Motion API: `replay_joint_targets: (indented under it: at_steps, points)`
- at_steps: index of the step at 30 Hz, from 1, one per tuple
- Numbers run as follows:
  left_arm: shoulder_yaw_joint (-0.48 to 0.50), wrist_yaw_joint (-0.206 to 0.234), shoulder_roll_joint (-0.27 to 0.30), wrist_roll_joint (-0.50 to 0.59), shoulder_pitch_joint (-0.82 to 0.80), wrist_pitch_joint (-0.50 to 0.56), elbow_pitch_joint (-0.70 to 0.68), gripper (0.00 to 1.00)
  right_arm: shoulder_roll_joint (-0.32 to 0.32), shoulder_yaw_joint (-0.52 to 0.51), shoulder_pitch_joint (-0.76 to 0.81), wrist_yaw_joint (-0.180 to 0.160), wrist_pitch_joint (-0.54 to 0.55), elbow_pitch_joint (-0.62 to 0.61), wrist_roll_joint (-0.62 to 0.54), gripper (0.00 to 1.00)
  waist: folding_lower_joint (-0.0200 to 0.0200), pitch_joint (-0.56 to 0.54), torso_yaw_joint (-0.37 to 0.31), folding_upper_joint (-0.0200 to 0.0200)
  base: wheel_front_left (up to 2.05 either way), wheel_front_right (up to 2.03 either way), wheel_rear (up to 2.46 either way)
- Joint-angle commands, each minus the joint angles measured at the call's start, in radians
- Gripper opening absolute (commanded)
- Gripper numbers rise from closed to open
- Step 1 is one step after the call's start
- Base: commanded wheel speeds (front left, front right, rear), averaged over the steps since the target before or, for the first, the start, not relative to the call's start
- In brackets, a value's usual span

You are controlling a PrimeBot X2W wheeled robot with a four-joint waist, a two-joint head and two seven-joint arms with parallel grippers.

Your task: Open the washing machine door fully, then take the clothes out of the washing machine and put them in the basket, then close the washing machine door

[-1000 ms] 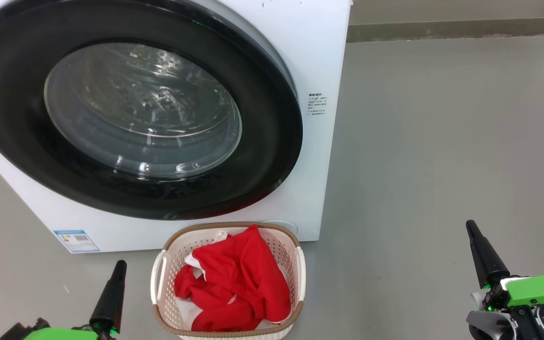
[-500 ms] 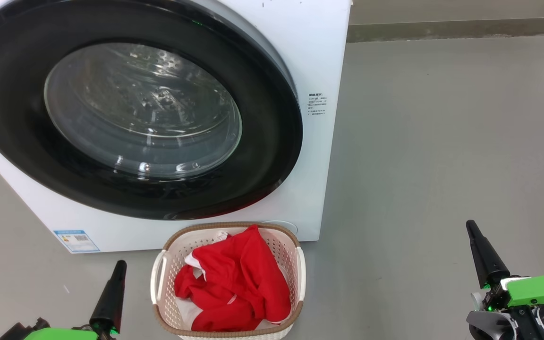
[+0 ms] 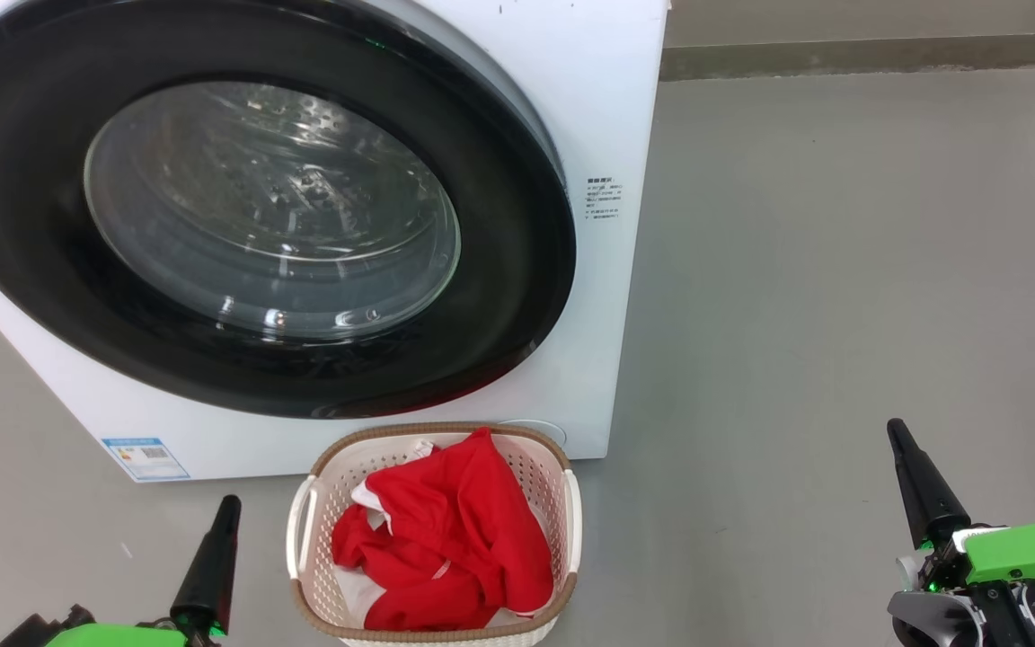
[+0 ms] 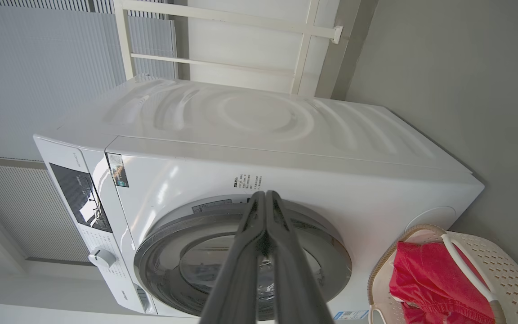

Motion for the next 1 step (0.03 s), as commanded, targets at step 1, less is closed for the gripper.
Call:
replay_joint_targets:
  at_steps: [1]
  points:
    - [0.035,-0.007,0.011,-0.007,-0.039,0.004,-0.028,0.00,-0.010,0.016,-0.043,0.001,0.006,-0.029,0.000,0.00,0.0000,0.000,0.000,0.0000,0.00,0.00,0.00]
